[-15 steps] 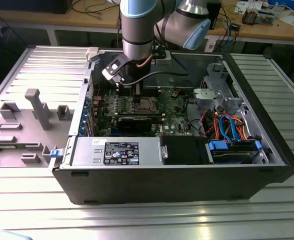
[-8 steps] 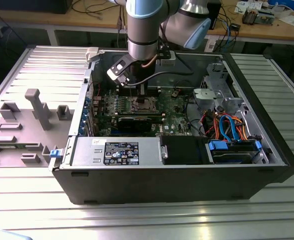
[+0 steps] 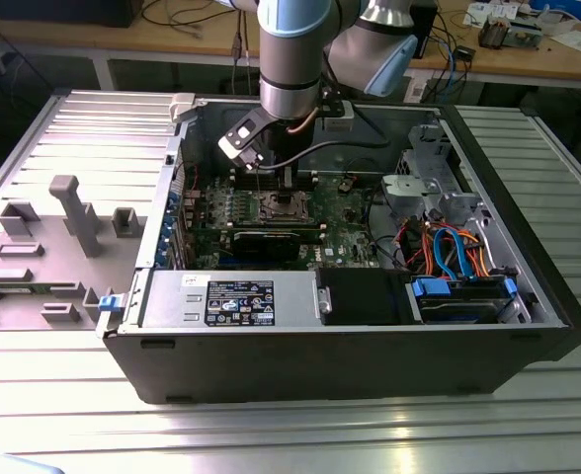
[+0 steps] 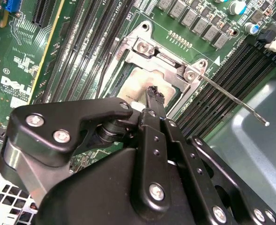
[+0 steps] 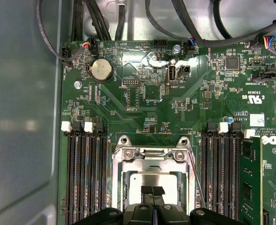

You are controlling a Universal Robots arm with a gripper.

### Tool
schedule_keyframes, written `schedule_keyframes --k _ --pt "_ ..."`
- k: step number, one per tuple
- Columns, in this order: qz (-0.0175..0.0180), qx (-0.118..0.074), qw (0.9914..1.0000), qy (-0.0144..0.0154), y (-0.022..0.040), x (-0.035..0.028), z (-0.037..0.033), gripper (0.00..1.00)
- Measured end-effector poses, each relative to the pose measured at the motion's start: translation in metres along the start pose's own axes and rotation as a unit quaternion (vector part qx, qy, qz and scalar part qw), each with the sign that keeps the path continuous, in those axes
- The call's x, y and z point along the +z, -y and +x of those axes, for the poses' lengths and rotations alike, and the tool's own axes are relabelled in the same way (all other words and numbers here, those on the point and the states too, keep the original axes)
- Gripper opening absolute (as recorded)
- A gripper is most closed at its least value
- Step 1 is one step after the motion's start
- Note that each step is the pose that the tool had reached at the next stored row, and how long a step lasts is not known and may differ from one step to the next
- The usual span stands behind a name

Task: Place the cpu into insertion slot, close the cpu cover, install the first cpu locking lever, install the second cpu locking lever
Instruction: 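Install the first cpu locking lever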

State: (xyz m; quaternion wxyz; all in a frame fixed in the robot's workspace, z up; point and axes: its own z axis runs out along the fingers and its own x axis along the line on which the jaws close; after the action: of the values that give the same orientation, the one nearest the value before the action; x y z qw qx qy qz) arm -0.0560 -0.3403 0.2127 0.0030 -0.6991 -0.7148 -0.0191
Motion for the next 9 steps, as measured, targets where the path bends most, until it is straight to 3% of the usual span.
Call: schedule_keyframes --k 9 --pt "0.0 0.0 1.0 0.0 -0.0002 -0.0007 0.0001 0.11"
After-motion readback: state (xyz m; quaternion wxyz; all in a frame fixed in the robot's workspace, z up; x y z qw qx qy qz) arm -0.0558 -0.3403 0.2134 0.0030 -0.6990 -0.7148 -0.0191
